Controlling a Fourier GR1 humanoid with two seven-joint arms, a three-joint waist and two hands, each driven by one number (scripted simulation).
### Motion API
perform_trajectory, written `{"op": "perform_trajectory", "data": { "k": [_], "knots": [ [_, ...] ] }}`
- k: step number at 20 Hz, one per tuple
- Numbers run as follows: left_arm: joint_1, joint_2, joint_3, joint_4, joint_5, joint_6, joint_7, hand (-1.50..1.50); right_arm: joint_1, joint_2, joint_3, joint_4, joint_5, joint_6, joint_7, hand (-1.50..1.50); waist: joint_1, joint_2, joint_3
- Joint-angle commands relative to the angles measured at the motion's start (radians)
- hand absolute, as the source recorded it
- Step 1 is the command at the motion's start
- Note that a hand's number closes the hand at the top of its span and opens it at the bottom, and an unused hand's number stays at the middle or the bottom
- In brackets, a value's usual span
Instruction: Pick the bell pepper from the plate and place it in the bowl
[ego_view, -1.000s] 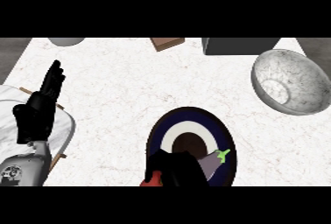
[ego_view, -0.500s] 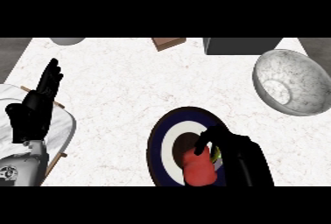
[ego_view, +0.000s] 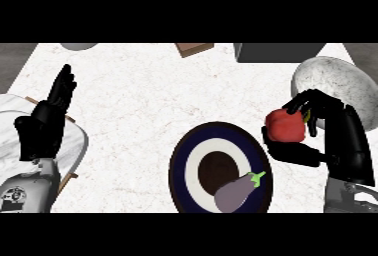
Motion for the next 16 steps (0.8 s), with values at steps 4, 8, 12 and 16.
{"op": "perform_trajectory", "data": {
  "k": [4,8,12,16],
  "knots": [
    [-0.009,0.001,0.009,-0.014,0.006,-0.011,0.022,0.00,-0.099,-0.118,-0.260,0.330,-0.125,-0.072,-0.296,1.50,0.006,0.002,0.000],
    [0.036,-0.022,-0.015,-0.025,0.007,-0.017,-0.015,0.00,-0.135,-0.195,-0.348,0.560,-0.118,-0.131,-0.471,1.50,0.018,0.005,0.001],
    [-0.008,0.010,0.013,0.007,0.022,-0.042,-0.016,0.00,-0.253,-0.259,-0.365,0.768,-0.005,-0.209,-0.502,1.50,0.027,0.008,0.000],
    [-0.026,-0.002,0.018,0.035,0.012,-0.025,-0.021,0.00,-0.314,-0.331,-0.412,1.002,0.011,-0.270,-0.631,1.50,0.022,0.008,0.001]
  ]
}}
